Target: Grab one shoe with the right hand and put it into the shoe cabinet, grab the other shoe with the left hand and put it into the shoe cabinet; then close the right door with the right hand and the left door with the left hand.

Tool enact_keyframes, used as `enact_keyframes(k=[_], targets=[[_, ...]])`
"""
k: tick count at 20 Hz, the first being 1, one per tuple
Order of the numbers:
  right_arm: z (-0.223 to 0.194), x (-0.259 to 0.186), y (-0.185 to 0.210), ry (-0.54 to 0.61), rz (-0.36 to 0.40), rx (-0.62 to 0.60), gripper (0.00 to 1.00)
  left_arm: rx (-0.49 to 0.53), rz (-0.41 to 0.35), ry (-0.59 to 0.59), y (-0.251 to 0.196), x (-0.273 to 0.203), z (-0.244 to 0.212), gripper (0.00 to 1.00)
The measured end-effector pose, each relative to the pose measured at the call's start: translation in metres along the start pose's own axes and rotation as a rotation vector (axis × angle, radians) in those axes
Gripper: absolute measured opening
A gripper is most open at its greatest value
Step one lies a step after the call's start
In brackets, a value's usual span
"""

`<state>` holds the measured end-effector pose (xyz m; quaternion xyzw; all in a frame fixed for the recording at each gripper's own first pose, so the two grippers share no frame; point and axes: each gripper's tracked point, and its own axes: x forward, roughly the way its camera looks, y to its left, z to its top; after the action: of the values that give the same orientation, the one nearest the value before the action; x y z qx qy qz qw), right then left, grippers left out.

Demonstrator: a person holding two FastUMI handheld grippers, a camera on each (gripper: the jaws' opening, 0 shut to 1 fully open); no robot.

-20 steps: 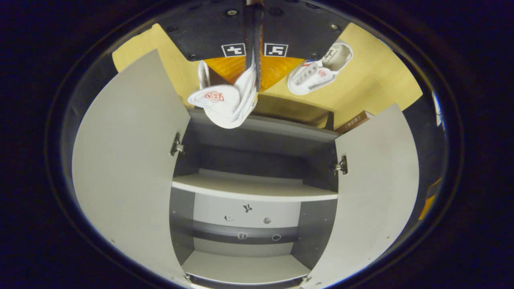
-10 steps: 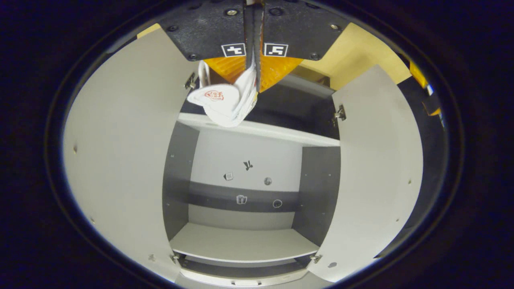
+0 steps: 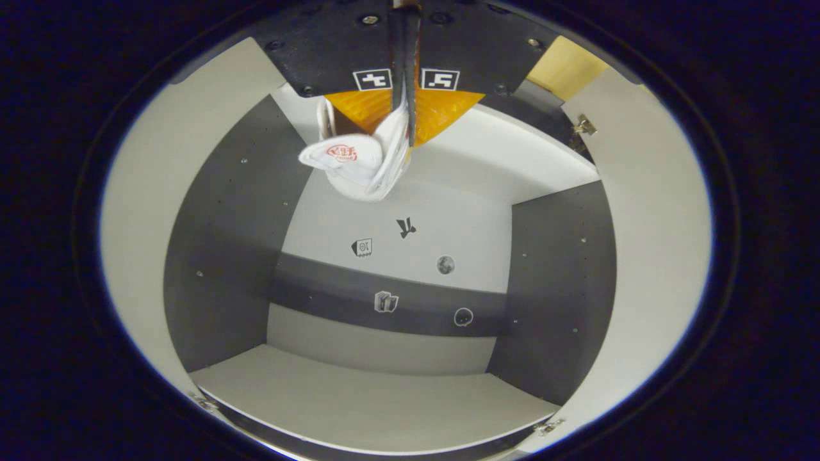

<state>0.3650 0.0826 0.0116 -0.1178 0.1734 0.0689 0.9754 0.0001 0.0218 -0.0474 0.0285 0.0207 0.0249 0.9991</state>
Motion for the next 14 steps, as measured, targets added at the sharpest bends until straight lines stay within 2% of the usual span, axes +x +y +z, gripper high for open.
enact_keyframes(k=[7,14], targets=[[-0.003,0.072,-0.003,0.162,-0.022,0.011,0.04,-0.005,0.046,-0.005,0.018,0.004,-0.002,0.95],[-0.020,0.094,-0.003,0.311,-0.027,-0.006,0.04,-0.003,0.073,0.010,0.032,0.008,-0.009,0.95]])
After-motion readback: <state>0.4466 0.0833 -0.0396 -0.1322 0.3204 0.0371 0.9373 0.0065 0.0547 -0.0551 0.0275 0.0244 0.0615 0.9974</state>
